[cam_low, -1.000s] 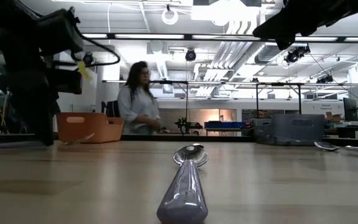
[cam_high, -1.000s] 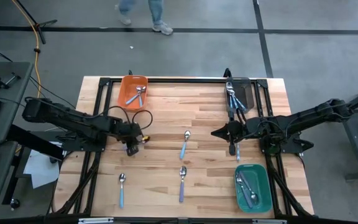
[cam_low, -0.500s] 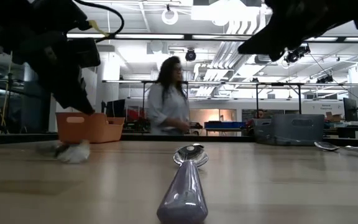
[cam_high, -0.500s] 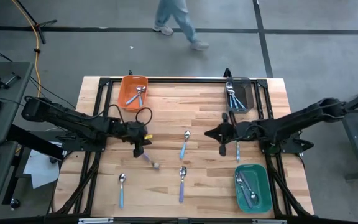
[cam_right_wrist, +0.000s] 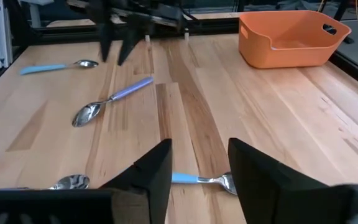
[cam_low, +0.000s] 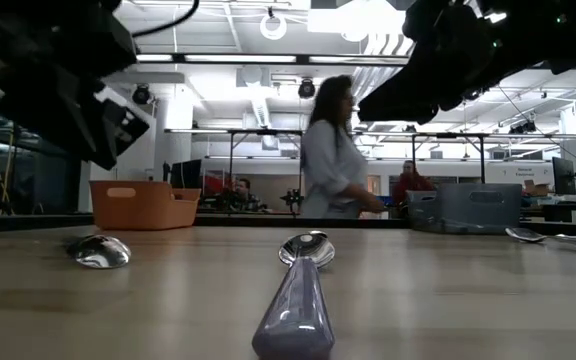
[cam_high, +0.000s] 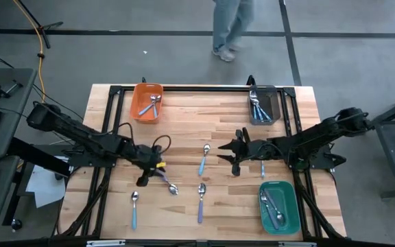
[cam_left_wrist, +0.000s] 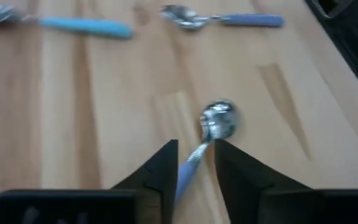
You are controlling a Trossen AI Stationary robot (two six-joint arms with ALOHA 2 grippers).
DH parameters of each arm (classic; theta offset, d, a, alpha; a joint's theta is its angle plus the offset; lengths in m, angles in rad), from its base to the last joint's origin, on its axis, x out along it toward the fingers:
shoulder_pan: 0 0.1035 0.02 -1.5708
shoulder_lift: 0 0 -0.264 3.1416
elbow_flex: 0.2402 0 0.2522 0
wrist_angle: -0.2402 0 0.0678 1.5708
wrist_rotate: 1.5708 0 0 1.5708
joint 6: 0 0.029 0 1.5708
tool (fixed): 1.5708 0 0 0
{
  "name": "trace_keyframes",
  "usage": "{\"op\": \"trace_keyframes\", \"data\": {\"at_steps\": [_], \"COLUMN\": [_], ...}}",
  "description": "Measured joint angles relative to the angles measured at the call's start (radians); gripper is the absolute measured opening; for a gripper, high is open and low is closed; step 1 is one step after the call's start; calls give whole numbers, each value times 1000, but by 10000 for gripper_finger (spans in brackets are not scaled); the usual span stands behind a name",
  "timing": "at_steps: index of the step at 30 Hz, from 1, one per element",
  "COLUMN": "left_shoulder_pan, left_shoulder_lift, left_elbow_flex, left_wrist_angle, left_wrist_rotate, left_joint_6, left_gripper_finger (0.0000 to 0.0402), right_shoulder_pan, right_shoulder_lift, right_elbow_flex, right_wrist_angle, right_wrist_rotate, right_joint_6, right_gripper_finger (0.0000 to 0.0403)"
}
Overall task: Sort silverware by color (type)
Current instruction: Put the purple spoon into the green bin
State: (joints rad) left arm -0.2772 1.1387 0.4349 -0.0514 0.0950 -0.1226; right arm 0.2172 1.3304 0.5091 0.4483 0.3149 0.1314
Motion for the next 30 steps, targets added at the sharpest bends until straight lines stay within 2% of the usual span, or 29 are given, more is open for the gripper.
{"op": "trace_keyframes", "data": {"at_steps": [6,17,30], "left_shoulder_pan": [-80,-98,-97], "left_shoulder_lift": [117,403,499], "left_elbow_flex": [120,352,376], "left_wrist_angle": [-62,-292,-335], "left_wrist_rotate": [1,-29,-81], "left_joint_6": [121,266,317], "left_gripper_finger": [130,122,121], "right_shoulder_pan": [0,0,15], "right_shoulder_lift": [-2,-2,-2], "right_elbow_flex": [0,0,0], "right_wrist_angle": [17,21,25], "right_wrist_rotate": [-9,-38,-39], "right_joint_6": [0,0,-5], "right_gripper_finger": [147,147,147]}}
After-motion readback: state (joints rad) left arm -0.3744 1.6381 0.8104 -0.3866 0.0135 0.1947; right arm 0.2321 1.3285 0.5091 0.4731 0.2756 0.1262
